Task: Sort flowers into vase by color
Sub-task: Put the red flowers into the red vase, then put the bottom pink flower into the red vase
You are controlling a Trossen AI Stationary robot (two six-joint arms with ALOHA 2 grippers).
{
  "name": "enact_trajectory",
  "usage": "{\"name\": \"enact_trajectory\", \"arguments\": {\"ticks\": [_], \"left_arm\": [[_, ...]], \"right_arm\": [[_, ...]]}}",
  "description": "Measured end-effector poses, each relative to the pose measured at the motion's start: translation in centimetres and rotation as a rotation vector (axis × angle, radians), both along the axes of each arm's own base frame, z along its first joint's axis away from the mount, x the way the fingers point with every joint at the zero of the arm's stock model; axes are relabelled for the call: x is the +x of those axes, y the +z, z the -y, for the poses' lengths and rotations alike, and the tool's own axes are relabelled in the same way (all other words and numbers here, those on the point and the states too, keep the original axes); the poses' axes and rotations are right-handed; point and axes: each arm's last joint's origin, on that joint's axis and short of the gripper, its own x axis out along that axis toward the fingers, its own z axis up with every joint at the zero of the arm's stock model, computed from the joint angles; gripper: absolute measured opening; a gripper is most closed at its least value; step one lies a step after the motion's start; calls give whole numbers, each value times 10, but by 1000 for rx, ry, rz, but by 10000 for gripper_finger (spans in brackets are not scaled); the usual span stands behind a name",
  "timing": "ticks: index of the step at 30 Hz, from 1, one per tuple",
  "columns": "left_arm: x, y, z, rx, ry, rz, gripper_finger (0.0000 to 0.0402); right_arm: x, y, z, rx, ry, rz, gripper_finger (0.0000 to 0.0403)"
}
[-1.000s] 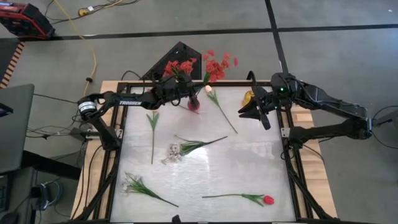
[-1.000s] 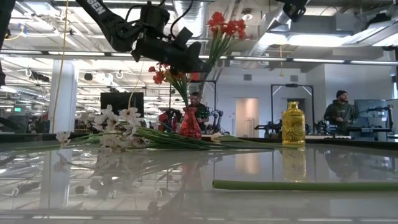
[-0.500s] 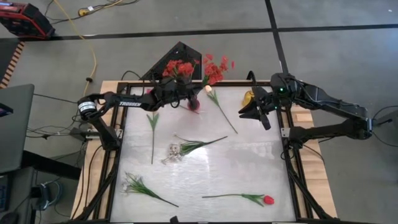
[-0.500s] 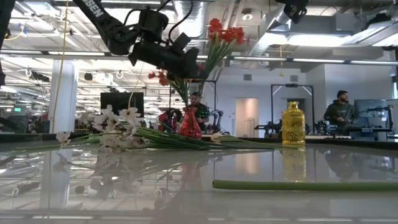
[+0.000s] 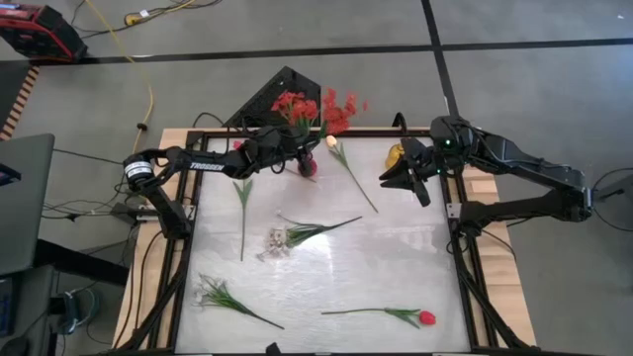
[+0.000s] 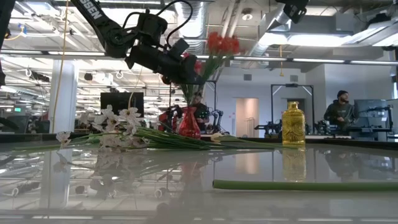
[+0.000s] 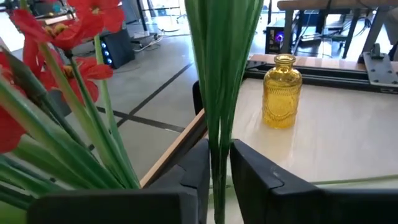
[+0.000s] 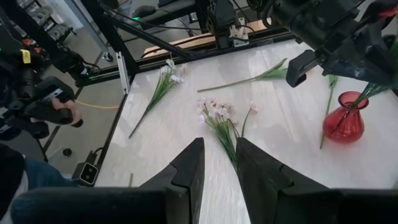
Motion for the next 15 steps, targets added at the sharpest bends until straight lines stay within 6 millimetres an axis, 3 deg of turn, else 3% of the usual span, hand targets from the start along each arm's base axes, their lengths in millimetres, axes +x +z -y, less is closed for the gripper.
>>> {"name": "enact_trajectory", "arguments": {"ticks": [8, 15], "left_arm": [[-5, -1, 2, -31, 14, -68, 101], [-18, 19, 16, -27, -98, -150, 111]], "right_arm": [[0, 0, 0, 25, -11, -9, 118], [-1, -2, 0, 26, -8, -32, 118]]}}
